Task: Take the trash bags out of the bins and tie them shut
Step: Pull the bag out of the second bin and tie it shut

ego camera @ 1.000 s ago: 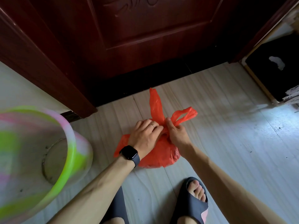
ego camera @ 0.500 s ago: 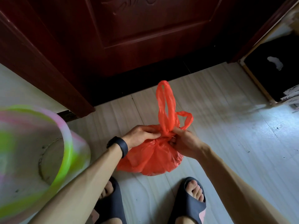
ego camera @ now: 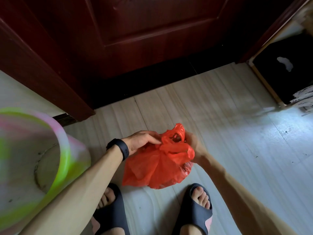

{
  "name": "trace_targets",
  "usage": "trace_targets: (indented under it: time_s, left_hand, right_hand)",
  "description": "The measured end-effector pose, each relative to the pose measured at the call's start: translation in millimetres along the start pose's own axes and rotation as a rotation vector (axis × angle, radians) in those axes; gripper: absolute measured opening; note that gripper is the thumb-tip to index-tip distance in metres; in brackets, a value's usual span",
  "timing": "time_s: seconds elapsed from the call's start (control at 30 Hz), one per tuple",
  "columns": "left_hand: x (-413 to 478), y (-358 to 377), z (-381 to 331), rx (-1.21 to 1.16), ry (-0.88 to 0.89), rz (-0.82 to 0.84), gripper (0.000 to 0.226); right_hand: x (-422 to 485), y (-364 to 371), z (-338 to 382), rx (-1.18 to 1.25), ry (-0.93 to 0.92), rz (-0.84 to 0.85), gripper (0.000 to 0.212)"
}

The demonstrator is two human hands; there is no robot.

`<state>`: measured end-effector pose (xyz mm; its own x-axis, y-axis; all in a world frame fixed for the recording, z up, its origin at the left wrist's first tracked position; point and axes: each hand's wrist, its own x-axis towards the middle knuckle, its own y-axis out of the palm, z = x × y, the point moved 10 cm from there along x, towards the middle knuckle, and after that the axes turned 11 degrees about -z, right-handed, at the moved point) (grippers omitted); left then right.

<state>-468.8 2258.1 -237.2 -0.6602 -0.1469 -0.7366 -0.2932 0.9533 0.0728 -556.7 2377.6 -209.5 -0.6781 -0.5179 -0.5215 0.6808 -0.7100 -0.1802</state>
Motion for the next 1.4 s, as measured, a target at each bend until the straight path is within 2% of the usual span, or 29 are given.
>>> trace_targets:
  time_s: [0.07,0.17,0.2,0.27,0.3,0.43,0.53,0.57,0.6,0.67,0.77,0.87,1.0,1.2,1.27,1.37,1.4]
  left_hand:
    - [0.6,-0.2,0.4,0.068,0.015,-0.017,0.015]
    - [0.5,4.2,1.0,-0.035,0.012,-0.018,0.008]
    - [0.3,5.5,0.0,-0.103,0.009,-0.028,0.012]
    - [3.3,0.3,-2.2,-0.117,0.039,-0.103,0.012]
    - [4.1,-2.1,-4.4,-0.051,0.068,-0.134,0.011]
    - [3.4,1.9,-9.3,0.134,0.105,-0.111,0.021]
    - [3.2,-5.8,-16.5,0.131,0.184,-0.21,0.019]
    - [3.9,-8.9,-17.7,0.143,0.214,-0.265,0.017]
    - [5.0,-12.2,-17.5,0.191,0.244,-0.323,0.015]
    - [1.4,-15.3,-20.7,0.355,0.322,-0.431,0.016]
    - [-12.6,-18.1,-36.7,0.582,0.506,-0.615,0.015]
    - [-23.4,-13.6,-47.5,0.772,0.707,-0.711,0.016]
    - [-34.7,-7.4,-49.5,1.091,0.911,-0.807,0.029]
    - [-46.4,-15.5,-44.7,1.107,1.016,-0.833,0.037]
    - [-57.8,-15.5,-44.6,1.198,1.145,-0.848,0.029]
    - [-75.1,-18.6,-38.5,1.414,1.277,-0.855,0.002]
    - [-77.2,-21.0,-37.7,1.469,1.279,-0.847,0.008]
  right_hand:
    - [-0.2,5.5,-5.0,-0.013,0.017,-0.026,0.03]
    - [2.0,-8.3,-6.9,0.062,-0.007,-0.242,0.009]
    - [4.4,-11.1,-6.4,0.167,0.0,-0.304,0.01]
    - [7.6,-12.1,-4.8,0.392,0.072,-0.352,0.029]
    - [9.1,-9.5,-9.0,0.403,0.093,-0.312,0.03]
    - [18.6,1.3,-20.6,0.311,0.08,-0.112,0.006]
    - [8.8,-1.3,-4.0,0.42,0.036,-0.061,0.004]
    - [4.8,0.5,0.7,0.489,0.087,-0.05,0.019]
    - [4.5,2.3,-3.7,0.53,0.142,-0.049,0.031]
    - [4.4,1.2,-15.0,0.529,0.247,-0.116,0.041]
    - [2.8,4.3,-23.8,0.593,0.339,-0.18,0.035]
    - [2.5,20.4,-28.8,0.778,0.39,-0.095,0.032]
    - [-1.3,36.0,-36.4,0.916,0.429,0.016,0.04]
    - [-4.9,39.9,-39.9,1.045,0.48,0.011,0.024]
    - [-5.1,24.9,-42.6,0.952,0.469,-0.104,0.032]
    - [-11.3,-1.4,-43.2,0.757,0.397,-0.211,0.034]
    - [-13.1,-2.6,-47.1,0.718,0.406,-0.209,0.034]
